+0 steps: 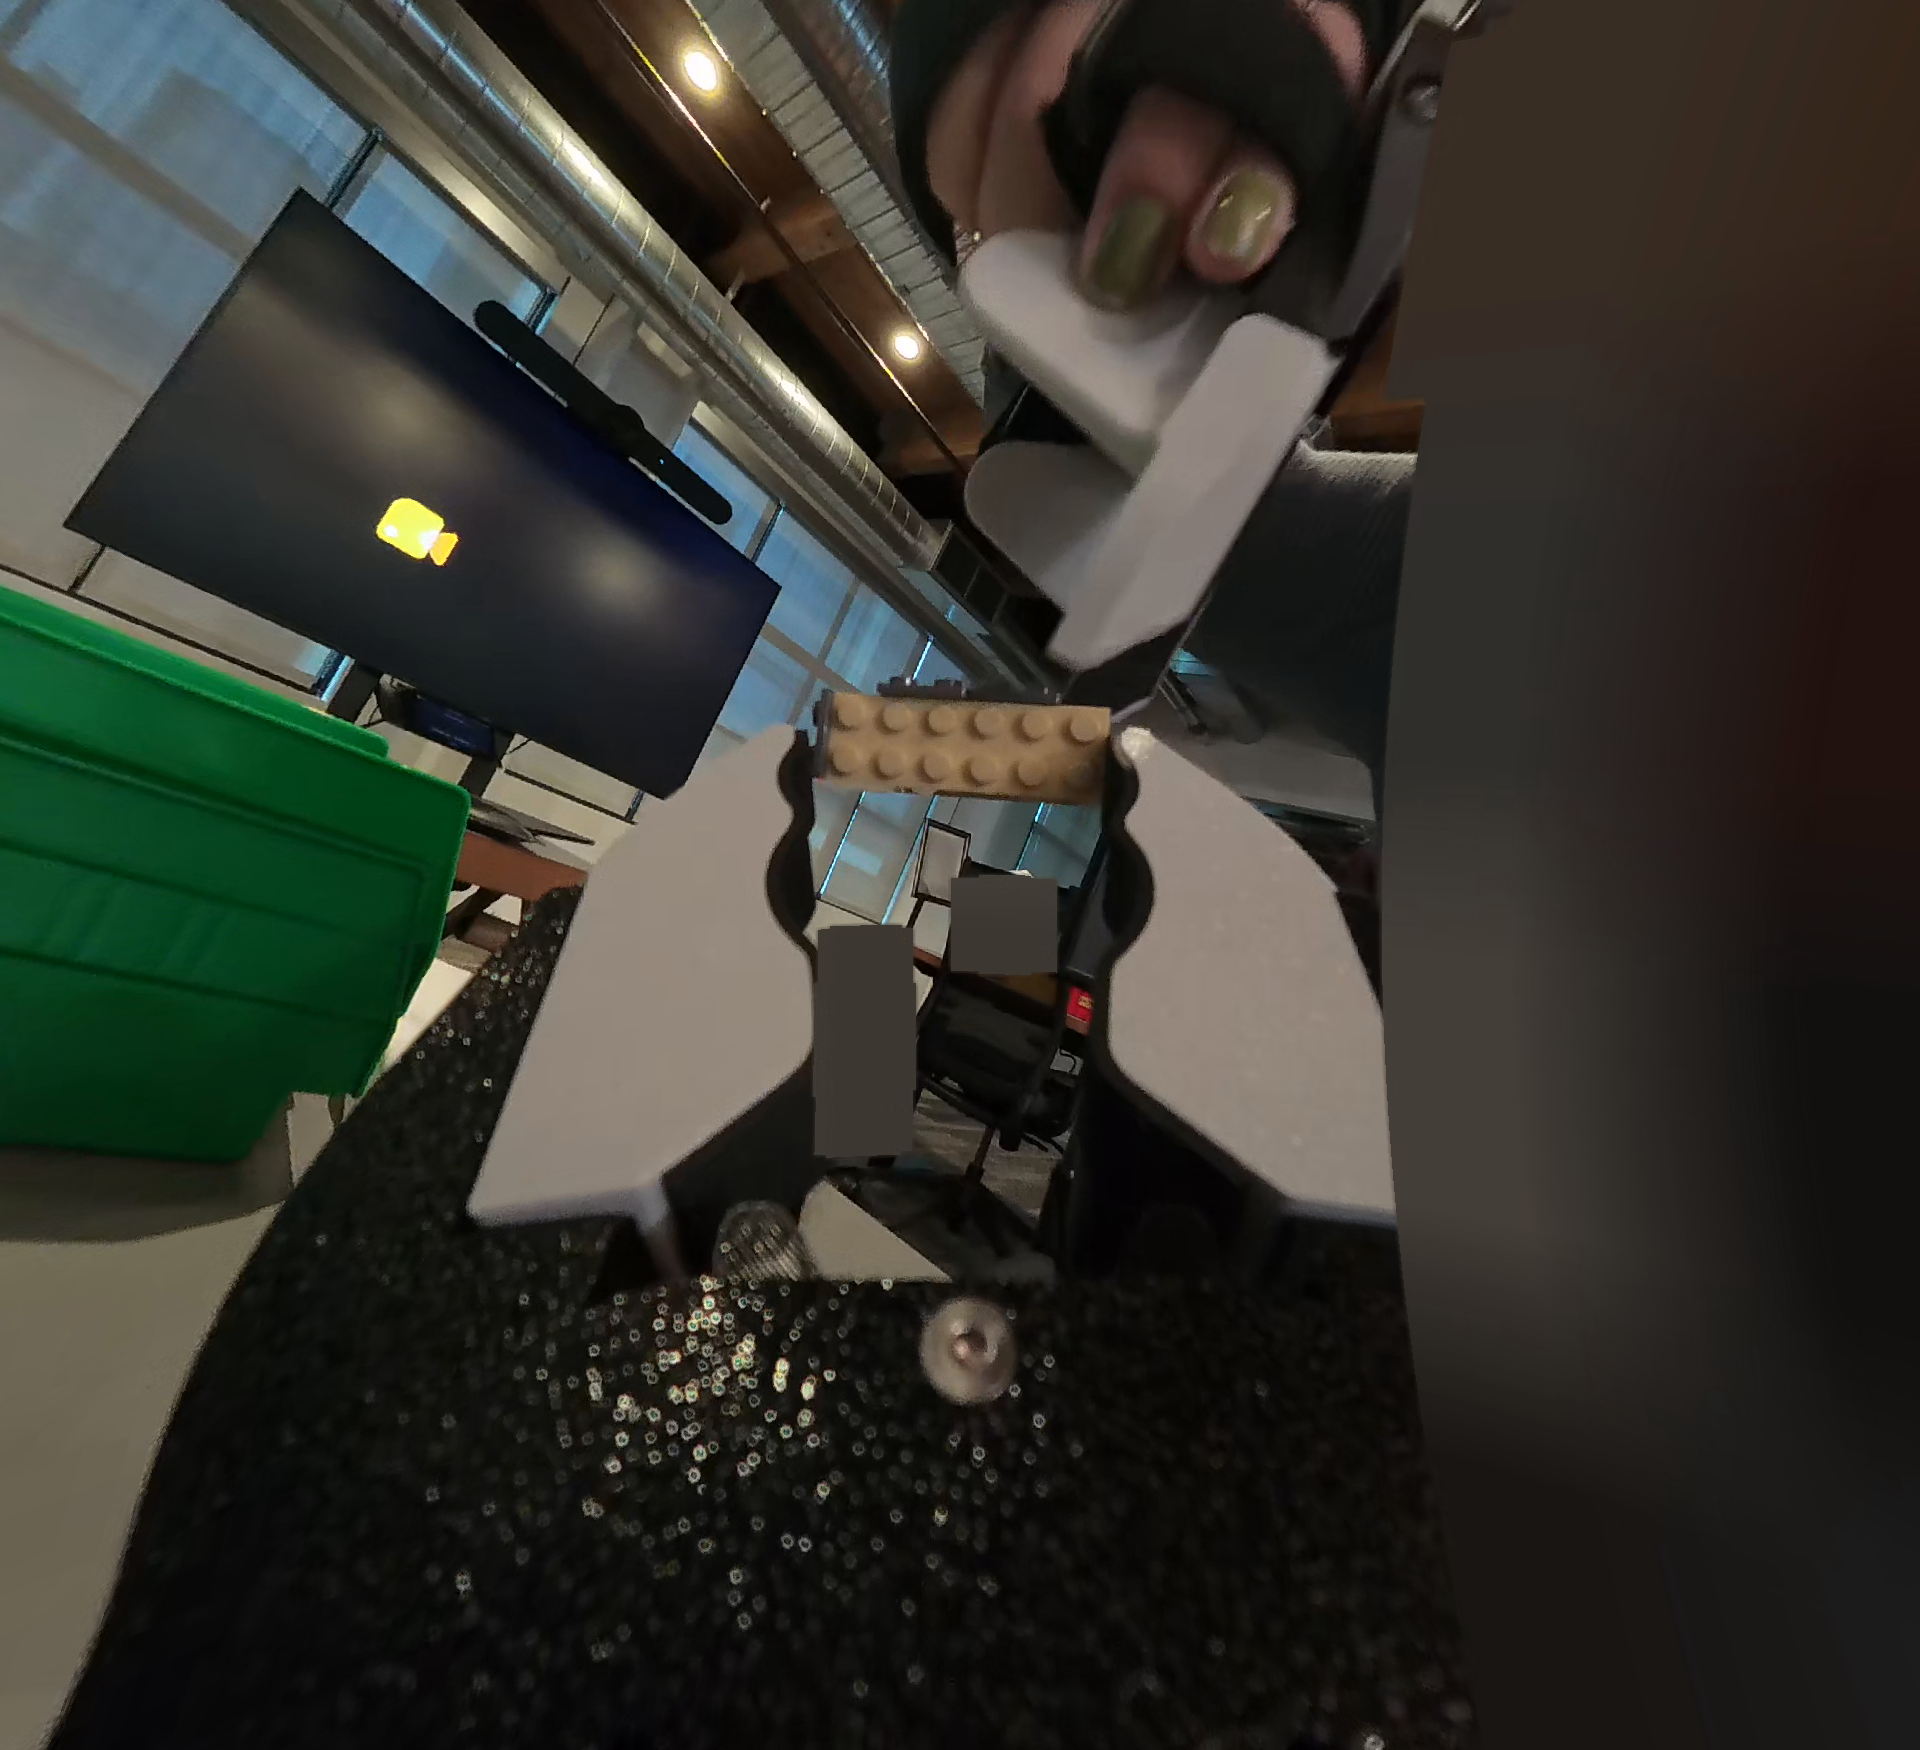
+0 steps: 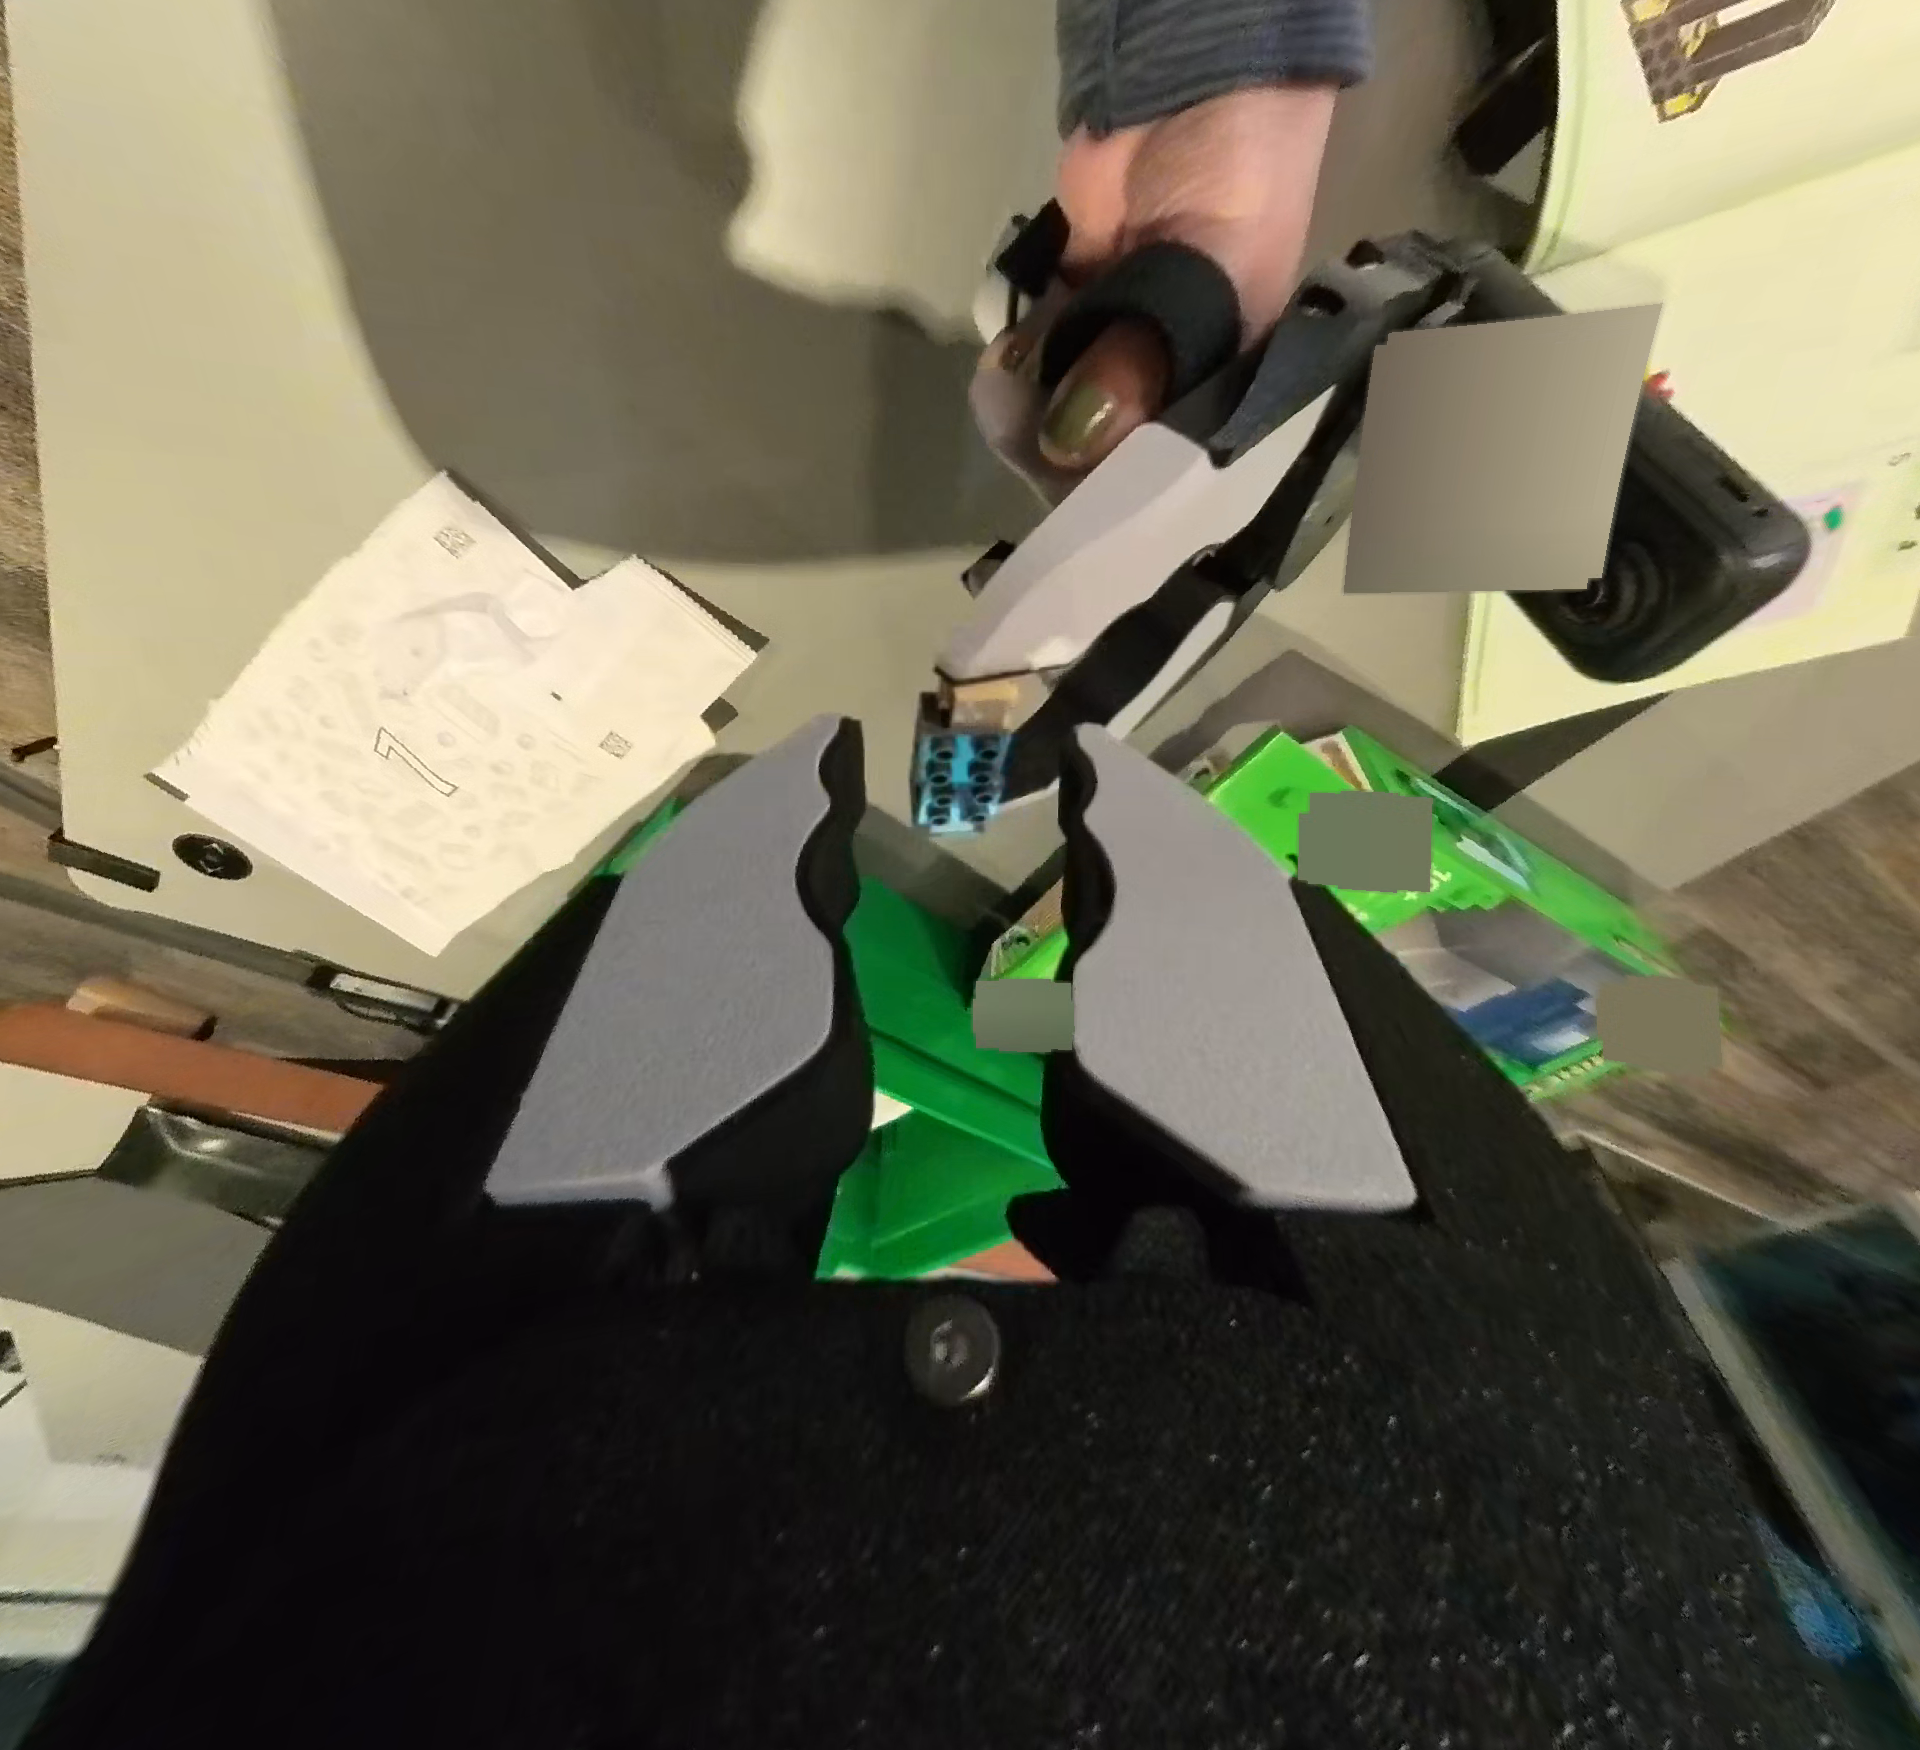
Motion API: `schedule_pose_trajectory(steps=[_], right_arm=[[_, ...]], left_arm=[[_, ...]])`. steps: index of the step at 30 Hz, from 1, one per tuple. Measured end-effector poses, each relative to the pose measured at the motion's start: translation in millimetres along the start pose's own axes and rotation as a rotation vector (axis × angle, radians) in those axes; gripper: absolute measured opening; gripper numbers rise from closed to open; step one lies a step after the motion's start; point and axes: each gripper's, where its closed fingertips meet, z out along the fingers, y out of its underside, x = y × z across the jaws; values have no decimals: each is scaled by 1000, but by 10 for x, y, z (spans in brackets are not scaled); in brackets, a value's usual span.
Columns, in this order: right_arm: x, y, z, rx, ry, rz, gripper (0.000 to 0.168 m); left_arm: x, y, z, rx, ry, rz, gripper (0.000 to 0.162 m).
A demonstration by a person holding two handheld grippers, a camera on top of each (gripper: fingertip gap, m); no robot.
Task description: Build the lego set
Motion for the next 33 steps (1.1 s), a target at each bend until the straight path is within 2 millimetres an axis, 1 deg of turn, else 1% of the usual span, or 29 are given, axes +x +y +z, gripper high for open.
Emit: schedule_pose_trajectory(steps=[4,11,18,27,33], right_arm=[[19,-42,8,7,-22,-23,33],[-31,34,66,-65,-61,-76,30],[-21,19,66,-69,-70,-90,27],[-56,18,102,-81,-99,-115,18],[-96,22,107,-89,-142,-95,16]], left_arm=[[-3,8,1,-4,0,-5,53],[-5,31,8,-15,5,-22,53],[-10,59,18,-29,7,-34,53],[-19,70,15,-34,6,-45,53],[-22,110,37,-51,9,-53,53]])
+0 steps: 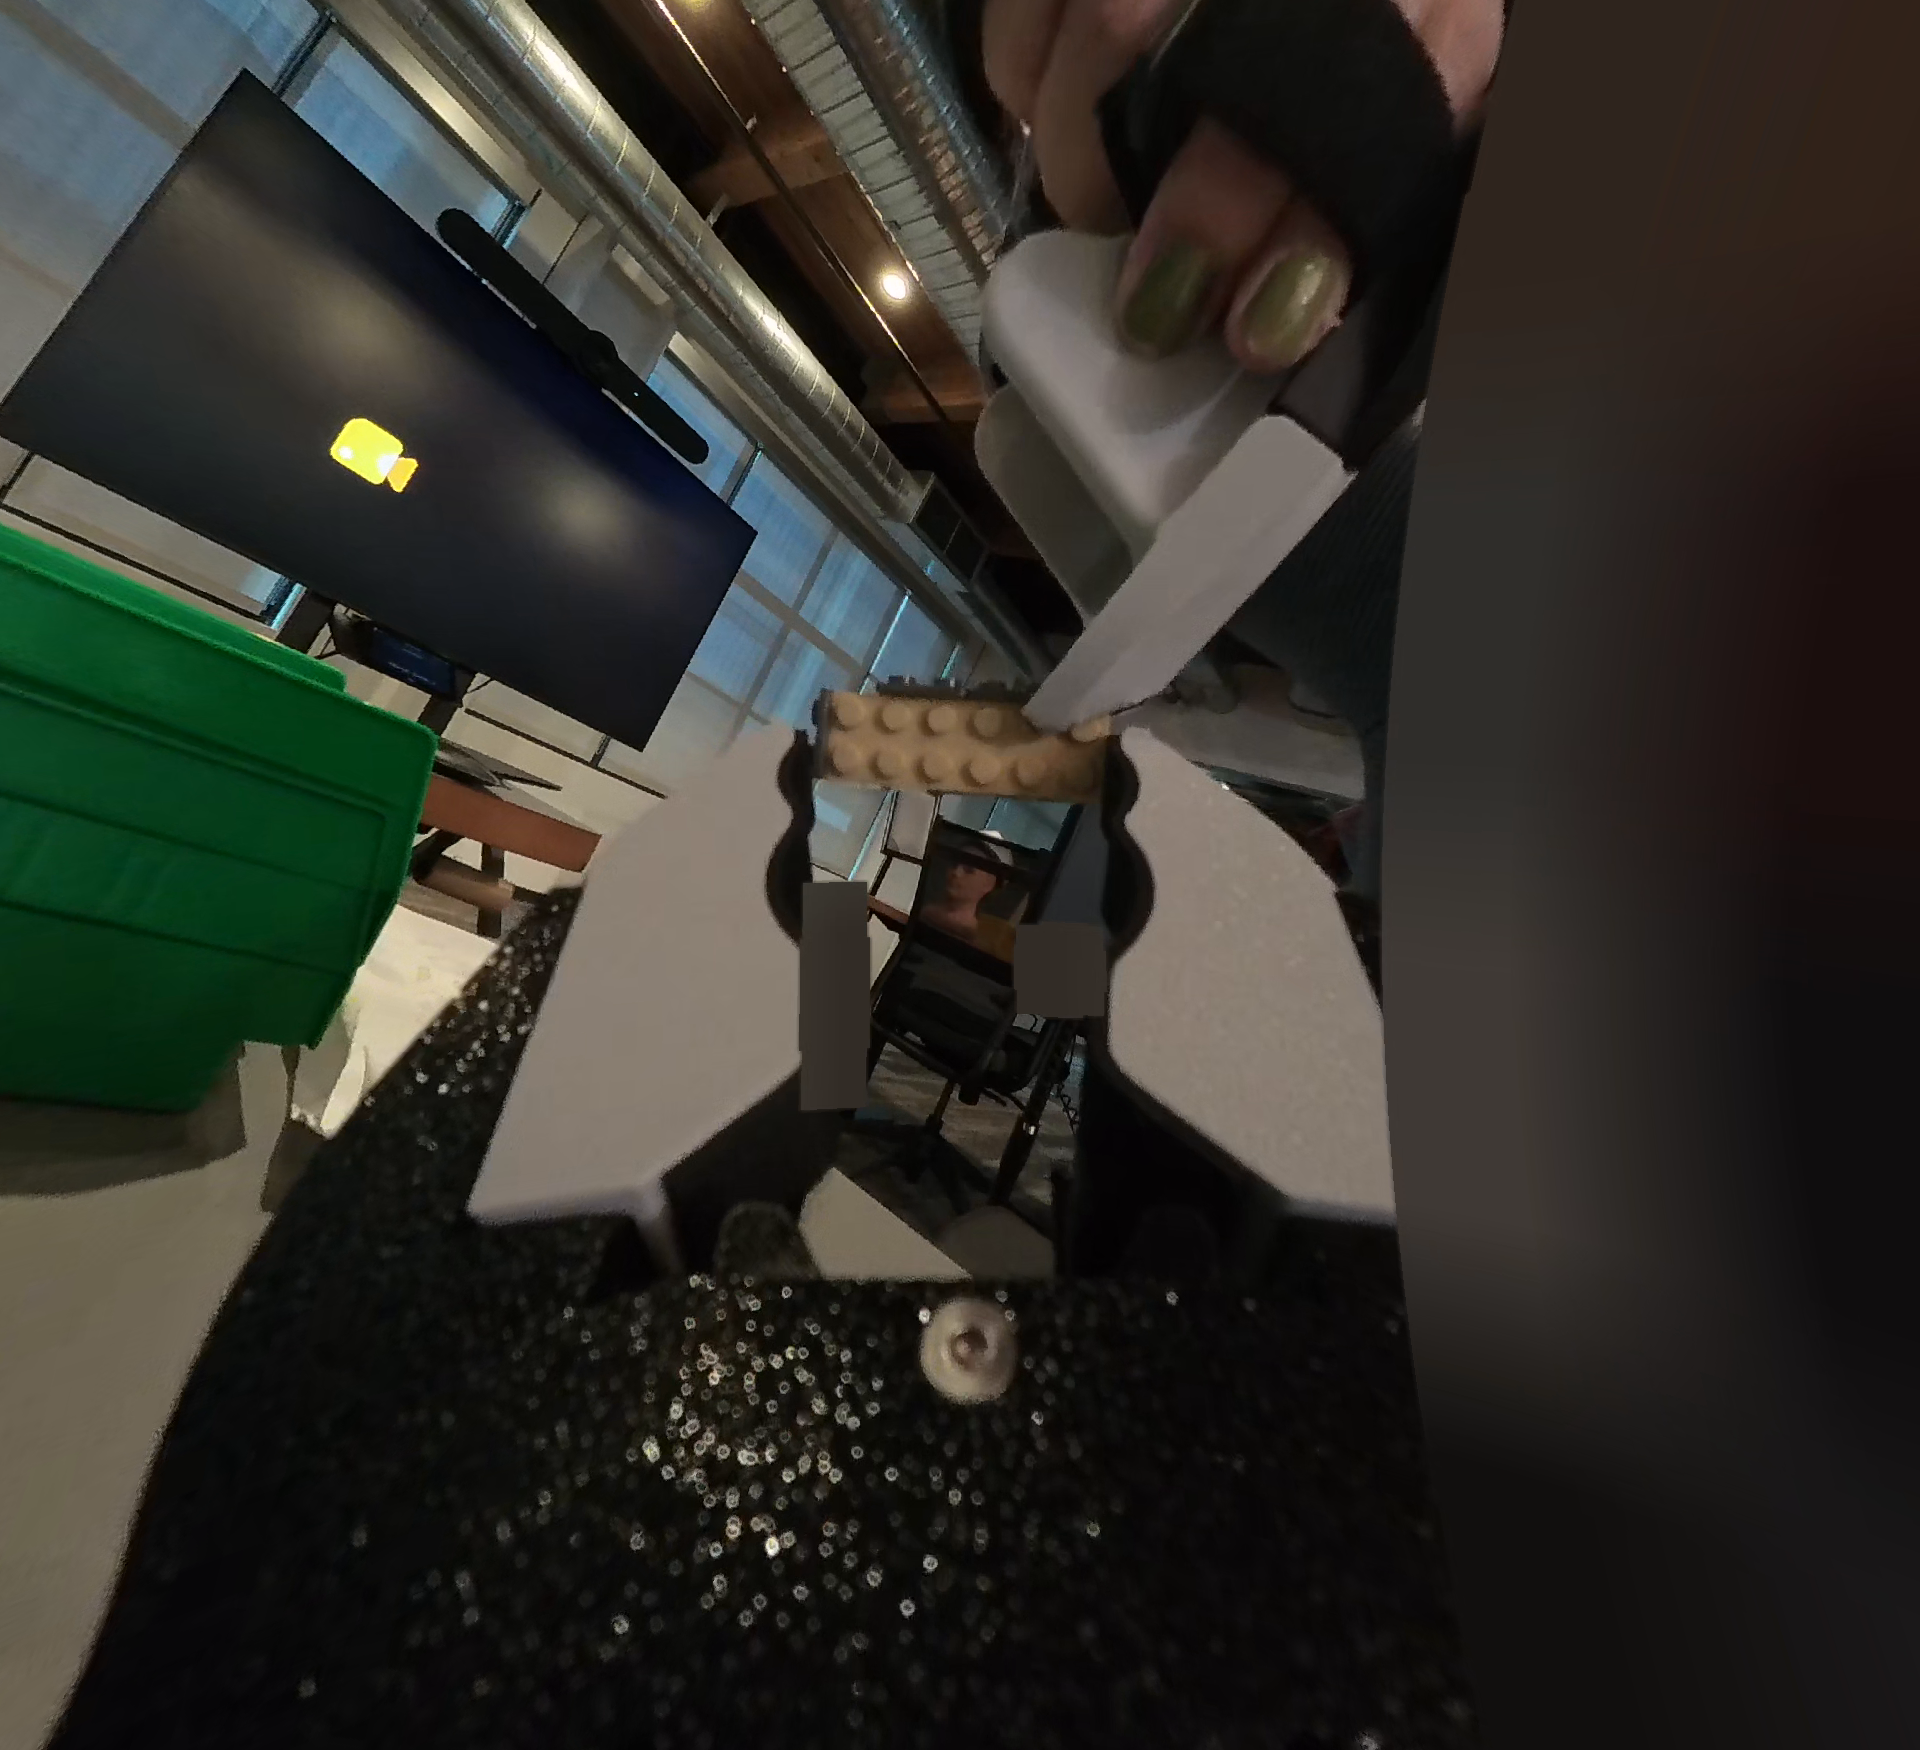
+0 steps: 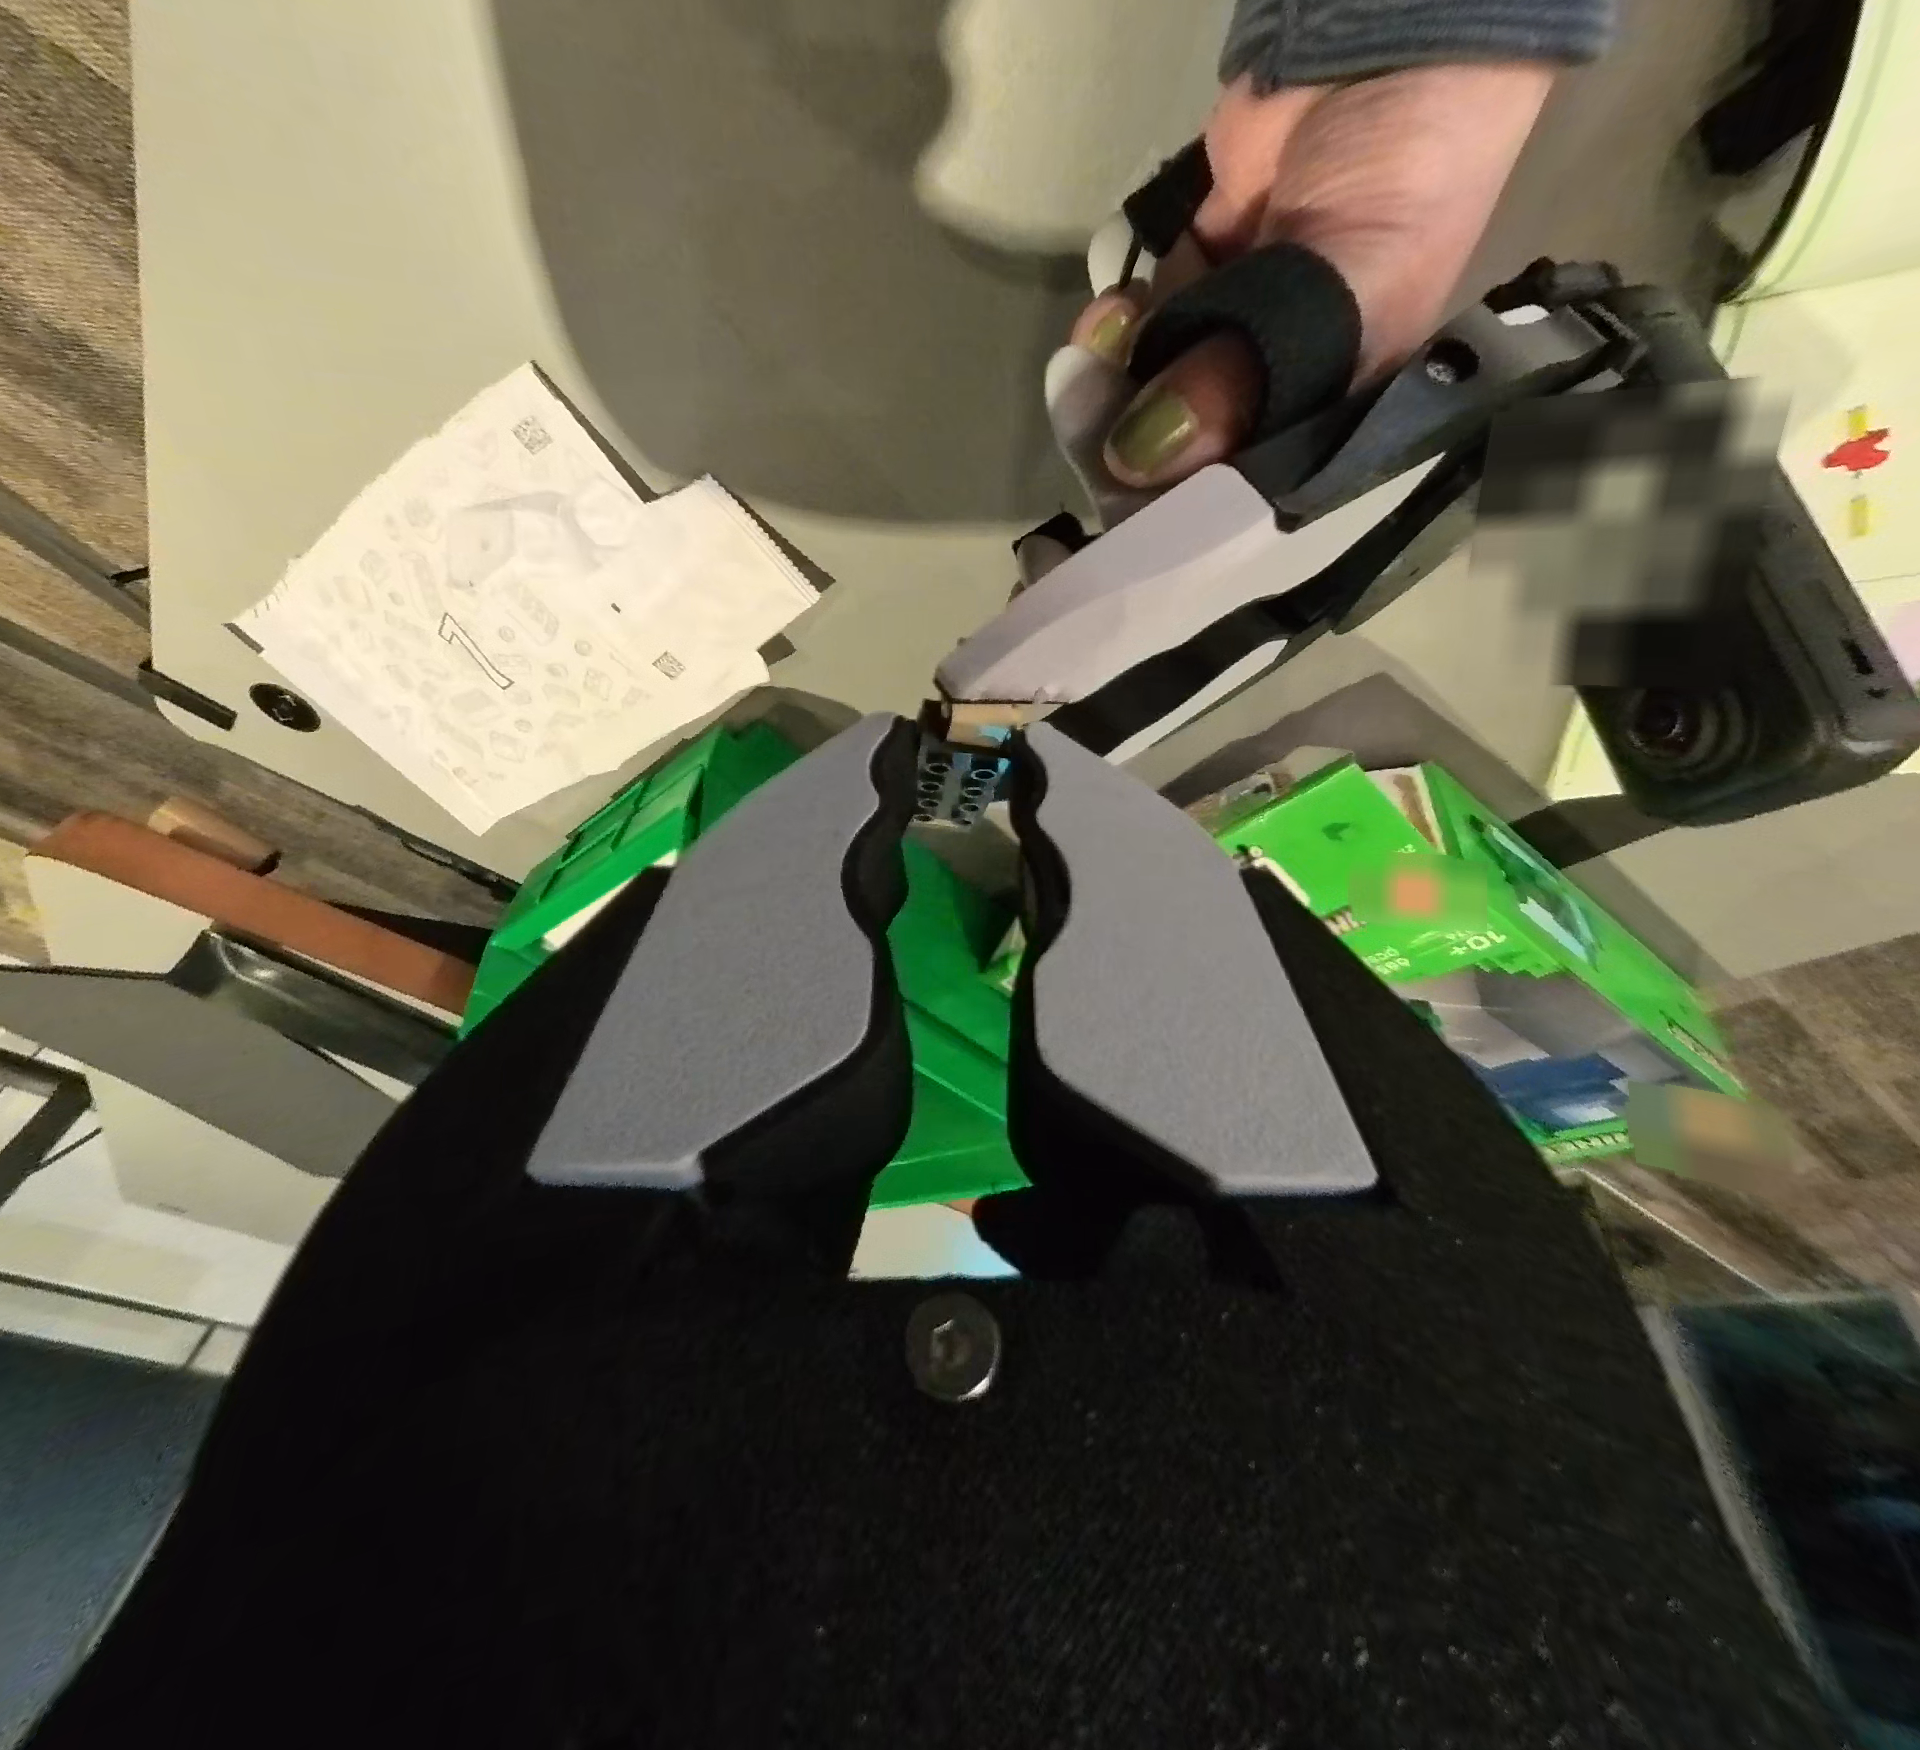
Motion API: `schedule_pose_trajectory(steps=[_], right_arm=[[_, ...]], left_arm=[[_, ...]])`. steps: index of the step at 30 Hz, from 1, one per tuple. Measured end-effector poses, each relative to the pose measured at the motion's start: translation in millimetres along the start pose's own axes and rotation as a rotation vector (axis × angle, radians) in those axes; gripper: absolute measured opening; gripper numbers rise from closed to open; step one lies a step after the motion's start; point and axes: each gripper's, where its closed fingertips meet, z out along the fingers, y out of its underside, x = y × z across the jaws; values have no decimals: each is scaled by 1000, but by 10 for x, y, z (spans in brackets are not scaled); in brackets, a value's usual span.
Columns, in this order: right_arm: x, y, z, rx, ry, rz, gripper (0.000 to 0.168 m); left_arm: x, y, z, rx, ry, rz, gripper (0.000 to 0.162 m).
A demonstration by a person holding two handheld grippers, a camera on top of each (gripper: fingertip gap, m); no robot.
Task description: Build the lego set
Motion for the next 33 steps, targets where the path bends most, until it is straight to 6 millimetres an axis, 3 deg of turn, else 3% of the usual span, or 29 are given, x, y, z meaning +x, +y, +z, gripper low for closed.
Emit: schedule_pose_trajectory(steps=[22,27,33], right_arm=[[20,-15,-31,14,-4,110,16],[6,-57,-82,73,-5,172,36],[72,-9,-136,121,59,216,38]], left_arm=[[26,-15,1,5,21,2,53],[78,-97,-28,52,54,-1,53],[109,-120,-34,62,72,1,53]])
